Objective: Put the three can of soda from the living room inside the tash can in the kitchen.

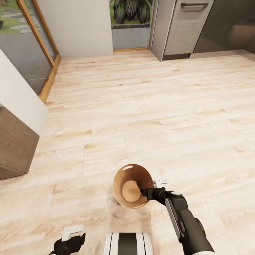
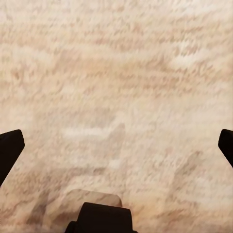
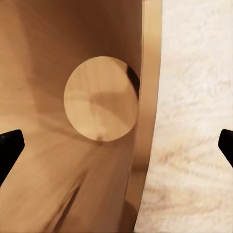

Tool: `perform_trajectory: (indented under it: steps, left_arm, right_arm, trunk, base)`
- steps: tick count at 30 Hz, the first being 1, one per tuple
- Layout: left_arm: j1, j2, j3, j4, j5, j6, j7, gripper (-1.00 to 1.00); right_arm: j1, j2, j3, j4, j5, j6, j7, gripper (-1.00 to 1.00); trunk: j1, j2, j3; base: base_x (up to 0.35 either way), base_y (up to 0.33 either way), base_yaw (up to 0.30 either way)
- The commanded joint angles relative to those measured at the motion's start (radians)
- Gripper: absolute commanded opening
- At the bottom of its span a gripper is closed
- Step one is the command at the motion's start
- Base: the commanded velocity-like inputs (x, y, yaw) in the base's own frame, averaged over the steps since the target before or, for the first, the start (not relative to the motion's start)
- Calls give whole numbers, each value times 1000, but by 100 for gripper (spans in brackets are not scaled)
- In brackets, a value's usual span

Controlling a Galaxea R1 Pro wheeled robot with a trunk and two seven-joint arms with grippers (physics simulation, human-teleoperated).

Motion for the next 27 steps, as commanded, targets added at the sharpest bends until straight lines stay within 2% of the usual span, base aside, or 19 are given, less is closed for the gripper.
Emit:
perform_trajectory:
  steps: [1,7,8,27]
  left_arm:
    - [0,0,0,0,0,0,0,100]
    - [0,0,0,0,-1,0,0,100]
    - [0,0,0,0,-1,0,0,100]
    - [0,0,0,1,-1,-1,-1,100]
  right_arm:
    - [0,0,-1,11,6,-2,0,100]
    - [-1,0,-1,15,8,-5,0,100]
    - [-1,0,-1,16,8,-5,0,-100]
    - [-1,-1,-1,16,8,-5,0,-100]
  trunk:
    - [0,0,0]
    - [0,0,0]
    - [0,0,0]
    - [0,0,0]
  base:
    - [0,0,0]
    - [0,0,0]
    - [0,0,0]
    - [0,0,0]
